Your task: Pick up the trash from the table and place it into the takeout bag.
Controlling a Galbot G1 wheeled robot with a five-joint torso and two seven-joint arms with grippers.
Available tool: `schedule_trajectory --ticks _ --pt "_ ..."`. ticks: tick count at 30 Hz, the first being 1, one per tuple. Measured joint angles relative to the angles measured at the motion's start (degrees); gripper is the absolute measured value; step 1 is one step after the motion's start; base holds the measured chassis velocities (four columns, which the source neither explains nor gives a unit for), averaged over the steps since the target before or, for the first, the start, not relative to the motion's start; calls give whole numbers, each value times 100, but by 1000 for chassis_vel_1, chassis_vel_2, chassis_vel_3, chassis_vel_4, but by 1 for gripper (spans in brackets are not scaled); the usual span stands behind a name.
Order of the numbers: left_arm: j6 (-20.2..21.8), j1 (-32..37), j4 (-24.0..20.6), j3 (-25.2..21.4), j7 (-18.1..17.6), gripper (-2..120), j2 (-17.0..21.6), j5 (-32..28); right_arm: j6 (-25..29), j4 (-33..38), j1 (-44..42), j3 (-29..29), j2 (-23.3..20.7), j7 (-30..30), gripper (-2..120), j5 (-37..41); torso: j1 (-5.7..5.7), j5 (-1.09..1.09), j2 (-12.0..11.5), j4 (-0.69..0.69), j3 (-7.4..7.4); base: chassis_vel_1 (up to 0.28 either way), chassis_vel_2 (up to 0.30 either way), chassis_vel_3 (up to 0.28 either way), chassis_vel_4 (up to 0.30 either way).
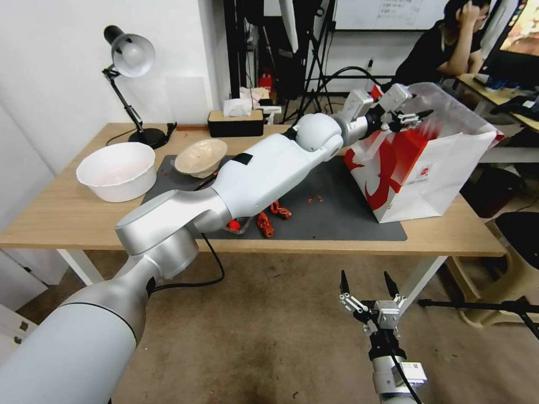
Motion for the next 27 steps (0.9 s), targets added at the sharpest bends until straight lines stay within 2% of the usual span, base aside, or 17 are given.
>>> schedule_trajectory --ticks 1,4,5,7,9,11,13,16,17,18,21,22,24,25,27 --pt "0 0 0 0 0 71 0 0 0 0 0 0 0 0 100 0 0 0 0 0 0 0 0 0 0" --pt "162 157 -350 -191 -126 87 255 -26 13 -2 3 -9 15 1 100 0 0 0 0 -1 0 0 0 0 0" --pt "162 157 -350 -191 -126 87 255 -26 13 -2 3 -9 15 1 100 0 0 0 0 -1 0 0 0 0 0" --pt "204 339 -662 -363 -248 96 506 -105 22 -7 15 -16 25 1 100 0 0 -1 0 1 0 0 0 0 0" --pt "210 397 -760 -426 -290 98 574 -149 23 -13 21 -19 28 1 100 -1 0 -1 0 2 0 0 0 0 0" --pt "217 646 -1166 -674 -486 100 828 -390 25 -44 41 -31 38 1 100 -2 0 -2 0 1 0 0 0 0 0" --pt "216 723 -1284 -733 -544 100 908 -427 26 -56 44 -41 41 1 100 -2 0 -1 0 1 0 0 0 0 0" --pt "220 1093 -1787 -1018 -1056 100 1223 -180 27 -75 44 -56 54 1 100 -11 0 -2 0 0 0 0 0 0 0" --pt "220 1093 -1787 -1018 -1056 100 1223 -180 27 -75 44 -56 54 1 100 -11 0 -2 0 0 0 0 0 0 0" --pt "324 1241 -2023 -1117 -1406 100 1342 -27 27 -76 39 -57 56 1 100 -14 0 -2 0 1 0 0 0 0 0" --pt "1023 1666 -2595 -1381 -2493 100 1638 323 31 -91 25 -47 59 4 100 -22 0 -2 0 0 0 0 0 0 0" --pt "1023 1666 -2595 -1381 -2493 100 1638 323 31 -91 25 -47 59 4 100 -22 0 -2 0 0 0 0 0 0 0" --pt "1618 1994 -2907 -1652 -2924 100 1862 518 34 -95 15 -44 74 10 100 -27 0 -1 0 0 0 0 0 0 0" --pt "1780 2130 -3018 -1766 -3035 100 1968 554 32 -82 5 -49 85 11 100 -28 0 -2 0 0 0 0 0 0 0" --pt "1902 2271 -3130 -1877 -3123 100 2074 573 26 -54 -4 -62 101 12 100 -33 0 -2 0 1 0 0 0 0 0"
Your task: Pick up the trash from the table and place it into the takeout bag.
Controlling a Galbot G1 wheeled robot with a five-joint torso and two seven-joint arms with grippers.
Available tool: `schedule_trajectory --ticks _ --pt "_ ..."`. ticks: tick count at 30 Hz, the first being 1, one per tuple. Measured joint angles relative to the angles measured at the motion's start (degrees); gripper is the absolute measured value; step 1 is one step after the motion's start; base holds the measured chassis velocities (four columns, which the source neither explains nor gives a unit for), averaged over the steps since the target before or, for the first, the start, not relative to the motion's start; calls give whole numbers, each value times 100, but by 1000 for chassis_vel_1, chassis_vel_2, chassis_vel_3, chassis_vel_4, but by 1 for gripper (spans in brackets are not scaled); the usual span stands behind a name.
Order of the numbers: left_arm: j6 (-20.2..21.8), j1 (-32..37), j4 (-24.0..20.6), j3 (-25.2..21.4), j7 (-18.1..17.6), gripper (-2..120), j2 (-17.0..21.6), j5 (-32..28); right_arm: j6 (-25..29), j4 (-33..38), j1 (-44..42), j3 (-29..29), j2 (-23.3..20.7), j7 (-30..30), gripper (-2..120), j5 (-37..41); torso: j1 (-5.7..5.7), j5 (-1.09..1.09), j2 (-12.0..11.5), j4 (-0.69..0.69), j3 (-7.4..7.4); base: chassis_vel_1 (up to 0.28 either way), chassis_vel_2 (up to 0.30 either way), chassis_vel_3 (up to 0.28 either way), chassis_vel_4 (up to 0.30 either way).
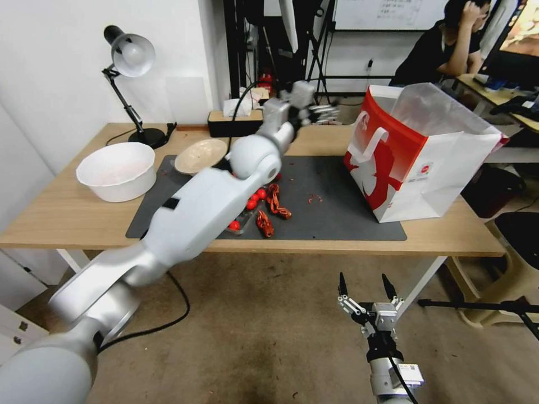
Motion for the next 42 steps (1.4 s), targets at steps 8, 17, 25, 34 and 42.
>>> schedule_trajectory --ticks 8,17,25,34,42 --pt "262 1117 -710 -809 -294 100 691 -1 -29 20 -15 -50 49 3 100 -80 0 0 0 1 0 0 0 0 0" --pt "216 2370 -1328 -1806 -254 100 969 12 -39 16 -35 -60 39 4 100 -111 -1 1 0 1 -1 0 0 0 0" --pt "200 3372 -1888 -2587 -327 100 943 356 -43 33 -80 -72 55 4 100 -152 -1 2 0 0 0 0 0 0 0" --pt "126 4561 -2386 -3264 -318 100 655 585 -44 38 -79 -86 69 5 100 -161 -1 2 0 1 0 0 0 0 0" --pt "51 5077 -2625 -3615 -297 100 472 670 -41 13 -84 -94 77 5 100 -164 0 2 0 0 0 0 0 0 0"
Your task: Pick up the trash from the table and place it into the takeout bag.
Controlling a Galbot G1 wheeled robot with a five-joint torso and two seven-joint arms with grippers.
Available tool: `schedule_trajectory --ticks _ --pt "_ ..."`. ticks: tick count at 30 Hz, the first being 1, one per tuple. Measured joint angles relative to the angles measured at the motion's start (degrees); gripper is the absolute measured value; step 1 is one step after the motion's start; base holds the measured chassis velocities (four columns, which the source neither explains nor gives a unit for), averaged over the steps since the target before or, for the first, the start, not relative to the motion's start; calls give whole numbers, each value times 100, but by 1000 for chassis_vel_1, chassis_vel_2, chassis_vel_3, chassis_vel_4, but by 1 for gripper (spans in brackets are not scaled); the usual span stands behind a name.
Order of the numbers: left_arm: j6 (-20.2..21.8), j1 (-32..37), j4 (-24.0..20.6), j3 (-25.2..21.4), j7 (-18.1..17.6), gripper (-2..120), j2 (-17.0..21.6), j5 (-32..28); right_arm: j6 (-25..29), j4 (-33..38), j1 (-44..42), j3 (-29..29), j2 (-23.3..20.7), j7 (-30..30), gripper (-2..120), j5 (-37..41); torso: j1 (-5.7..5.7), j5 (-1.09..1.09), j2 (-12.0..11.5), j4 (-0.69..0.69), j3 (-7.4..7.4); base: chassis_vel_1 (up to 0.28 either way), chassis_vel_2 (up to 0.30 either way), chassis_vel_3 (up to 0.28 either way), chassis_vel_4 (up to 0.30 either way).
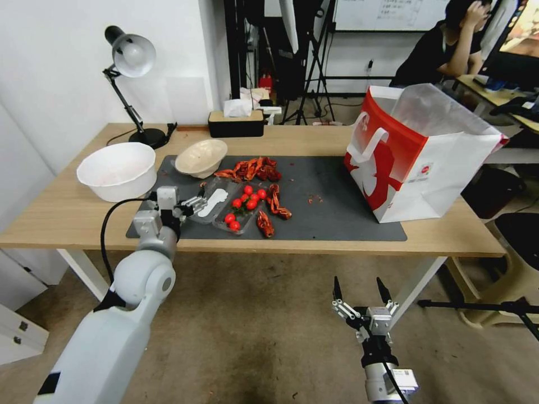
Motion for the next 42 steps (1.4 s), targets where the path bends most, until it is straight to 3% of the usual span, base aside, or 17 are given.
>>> schedule_trajectory --ticks 10,27,35,36,39,42 --pt "-111 385 -150 -266 58 100 -219 142 32 30 -9 -17 2 -16 100 -1 0 0 0 0 0 0 0 0 0" --pt "-130 344 -87 -281 28 100 -314 -43 100 145 -40 13 -24 -28 100 -230 0 0 -1 0 0 0 0 0 0" --pt "-168 -359 257 73 -725 100 -264 -1763 107 158 -73 16 -3 -27 100 -250 0 -1 -1 0 1 0 0 0 0" --pt "-168 -359 257 73 -725 100 -264 -1763 107 158 -73 16 -3 -27 100 -250 0 -1 -1 0 1 0 0 0 0" --pt "-256 -876 507 182 -1124 100 -336 -2754 109 158 -73 12 7 -27 100 -256 0 0 -1 0 1 0 0 0 0" --pt "-362 -1228 720 215 -1287 100 -425 -3204 131 163 -73 14 3 -32 100 -256 1 1 -1 0 1 0 0 0 0"
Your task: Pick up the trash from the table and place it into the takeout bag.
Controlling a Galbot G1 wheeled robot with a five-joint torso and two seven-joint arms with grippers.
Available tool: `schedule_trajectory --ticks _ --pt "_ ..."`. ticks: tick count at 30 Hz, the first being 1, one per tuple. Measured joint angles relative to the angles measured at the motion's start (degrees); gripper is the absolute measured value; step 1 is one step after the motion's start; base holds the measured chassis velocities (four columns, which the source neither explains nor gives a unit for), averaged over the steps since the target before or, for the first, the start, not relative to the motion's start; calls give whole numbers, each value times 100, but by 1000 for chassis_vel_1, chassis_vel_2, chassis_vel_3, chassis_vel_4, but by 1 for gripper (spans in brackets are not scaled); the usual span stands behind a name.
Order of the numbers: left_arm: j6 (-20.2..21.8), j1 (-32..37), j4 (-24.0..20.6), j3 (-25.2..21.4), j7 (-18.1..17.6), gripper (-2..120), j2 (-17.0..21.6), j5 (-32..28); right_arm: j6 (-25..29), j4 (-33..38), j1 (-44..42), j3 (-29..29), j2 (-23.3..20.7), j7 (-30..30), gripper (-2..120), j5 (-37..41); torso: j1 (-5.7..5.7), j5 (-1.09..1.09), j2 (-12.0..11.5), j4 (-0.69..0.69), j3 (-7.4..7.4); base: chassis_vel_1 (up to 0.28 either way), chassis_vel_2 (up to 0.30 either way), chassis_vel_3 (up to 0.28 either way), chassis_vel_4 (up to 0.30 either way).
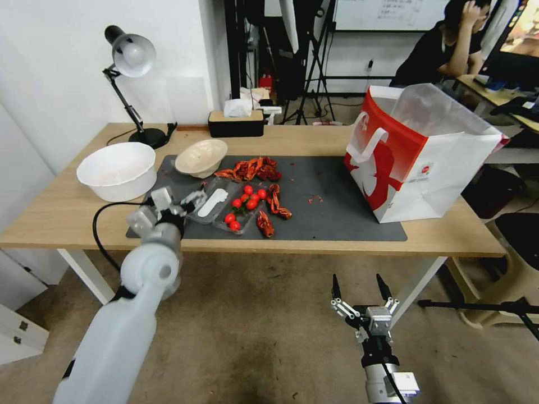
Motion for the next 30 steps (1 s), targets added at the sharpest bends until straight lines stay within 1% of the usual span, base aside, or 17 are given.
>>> schedule_trajectory --ticks 1,2,5,6,9,10,12,13,16,17,21,30 --pt "-53 -176 112 18 -86 100 -57 -249 33 0 0 9 -3 -16 100 -16 0 -1 0 0 0 0 0 0 0" --pt "-53 -176 112 18 -86 100 -57 -249 33 0 0 9 -3 -16 100 -16 0 -1 0 0 0 0 0 0 0" --pt "-133 -538 433 55 -243 100 -222 -665 118 1 -4 40 -2 -38 100 -110 0 -1 0 0 0 0 0 0 0" --pt "-133 -538 433 55 -243 100 -222 -665 118 1 -4 40 -2 -38 100 -110 0 -1 0 0 0 0 0 0 0" --pt "-208 -755 794 125 -285 100 -317 -789 138 1 -10 53 4 -38 100 -128 0 -1 0 0 0 0 0 0 0" --pt "-208 -755 794 125 -285 100 -317 -789 138 1 -10 53 4 -38 100 -128 0 -1 0 0 0 0 0 0 0" --pt "-233 -877 1035 169 -307 100 -349 -802 142 1 -12 59 3 -38 100 -127 0 -2 0 1 0 0 0 0 0" --pt "-233 -877 1035 169 -307 100 -349 -802 142 1 -12 59 3 -38 100 -127 0 -2 0 1 0 0 0 0 0" --pt "-237 -1111 1372 200 -338 100 -377 -974 144 -27 -5 61 1 -38 100 -128 0 -2 0 1 0 0 0 0 0" --pt "-237 -1111 1372 200 -338 100 -377 -974 144 -27 -5 61 1 -38 100 -128 0 -2 0 1 0 0 0 0 0" --pt "-275 -1372 1722 189 -305 100 -414 -1109 144 -72 18 55 19 -36 100 -128 0 -1 0 1 0 0 0 0 0" --pt "-209 -1674 2110 182 -301 100 -458 -1183 151 -117 24 54 37 -26 100 -128 0 -1 0 -1 0 0 0 0 0"
